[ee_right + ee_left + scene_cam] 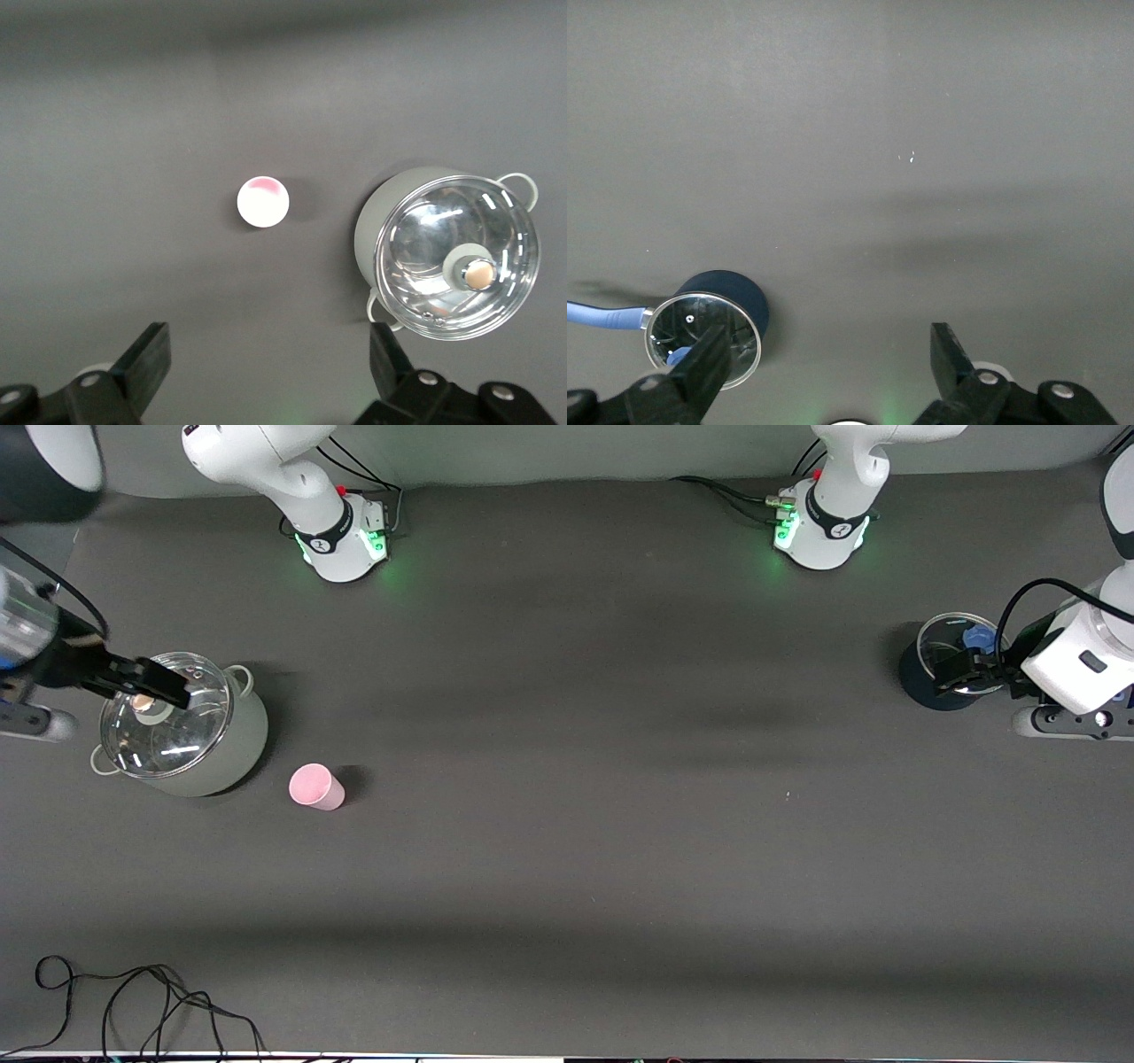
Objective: Transfer pink cup from left to right arm
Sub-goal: 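Release the pink cup and raise the right gripper above the pot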
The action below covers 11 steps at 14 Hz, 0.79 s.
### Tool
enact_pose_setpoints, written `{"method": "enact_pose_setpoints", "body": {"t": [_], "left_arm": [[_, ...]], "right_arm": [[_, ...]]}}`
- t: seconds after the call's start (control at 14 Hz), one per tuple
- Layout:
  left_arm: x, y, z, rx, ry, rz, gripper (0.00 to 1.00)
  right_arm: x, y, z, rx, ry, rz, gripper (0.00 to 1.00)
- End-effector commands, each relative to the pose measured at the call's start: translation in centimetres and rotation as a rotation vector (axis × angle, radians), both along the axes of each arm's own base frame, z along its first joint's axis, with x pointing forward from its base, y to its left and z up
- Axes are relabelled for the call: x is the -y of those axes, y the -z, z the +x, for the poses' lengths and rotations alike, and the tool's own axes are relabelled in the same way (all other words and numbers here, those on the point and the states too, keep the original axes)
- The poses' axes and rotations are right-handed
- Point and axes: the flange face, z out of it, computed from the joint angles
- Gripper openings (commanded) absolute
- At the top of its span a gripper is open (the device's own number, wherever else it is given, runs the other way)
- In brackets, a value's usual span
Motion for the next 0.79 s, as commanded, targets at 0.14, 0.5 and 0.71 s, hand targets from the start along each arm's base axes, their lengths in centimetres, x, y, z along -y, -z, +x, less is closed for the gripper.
{"method": "enact_pose_setpoints", "body": {"t": [0.14, 0.5, 0.71], "left_arm": [[0.3, -0.6, -0.1, -0.003, -0.001, -0.004, 1.0], [0.6, -0.5, -0.1, 0.004, 0.008, 0.0, 1.0], [0.4, -0.4, -0.2, -0.001, 0.007, 0.005, 1.0]], "right_arm": [[1.6, 0.3, 2.0, -0.006, 0.06, -0.013, 1.0], [1.5, 0.9, 2.3, -0.017, 0.064, 0.03, 1.0], [1.7, 0.9, 2.2, -0.019, 0.066, 0.031, 1.0]]}}
